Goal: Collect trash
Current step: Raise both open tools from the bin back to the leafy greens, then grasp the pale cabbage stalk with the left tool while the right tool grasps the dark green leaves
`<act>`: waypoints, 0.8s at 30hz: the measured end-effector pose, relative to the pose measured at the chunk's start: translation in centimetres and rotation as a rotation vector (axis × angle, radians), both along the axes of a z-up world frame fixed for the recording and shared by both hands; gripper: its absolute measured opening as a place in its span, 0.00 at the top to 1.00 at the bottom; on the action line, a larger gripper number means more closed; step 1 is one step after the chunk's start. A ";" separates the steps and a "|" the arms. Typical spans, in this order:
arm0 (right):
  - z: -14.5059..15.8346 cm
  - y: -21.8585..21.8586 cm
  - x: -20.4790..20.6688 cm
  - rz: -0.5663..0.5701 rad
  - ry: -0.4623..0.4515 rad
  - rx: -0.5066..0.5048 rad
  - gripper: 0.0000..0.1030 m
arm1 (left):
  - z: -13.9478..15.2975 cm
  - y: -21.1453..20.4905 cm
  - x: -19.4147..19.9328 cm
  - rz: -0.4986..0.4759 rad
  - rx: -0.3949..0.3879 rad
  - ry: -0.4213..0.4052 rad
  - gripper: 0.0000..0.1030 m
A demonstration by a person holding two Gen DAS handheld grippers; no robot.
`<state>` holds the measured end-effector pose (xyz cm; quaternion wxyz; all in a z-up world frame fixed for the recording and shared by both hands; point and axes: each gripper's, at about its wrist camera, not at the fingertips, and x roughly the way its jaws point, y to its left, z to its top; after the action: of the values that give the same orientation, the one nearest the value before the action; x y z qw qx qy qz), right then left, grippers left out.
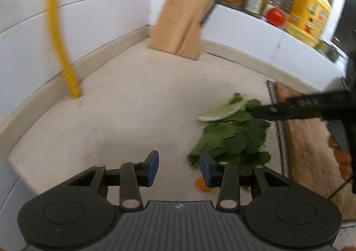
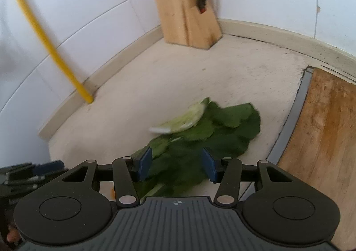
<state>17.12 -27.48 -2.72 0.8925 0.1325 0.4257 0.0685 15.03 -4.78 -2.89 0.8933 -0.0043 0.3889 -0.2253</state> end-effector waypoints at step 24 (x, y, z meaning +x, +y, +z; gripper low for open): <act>-1.3 1.8 10.8 0.206 0.064 0.324 0.66 | -1.8 -2.3 5.1 0.028 -0.012 0.081 0.65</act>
<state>27.96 -25.72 -4.05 0.8339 0.2322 0.4484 0.2228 20.09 -7.06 -4.70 0.8799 -0.0242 0.4234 -0.2145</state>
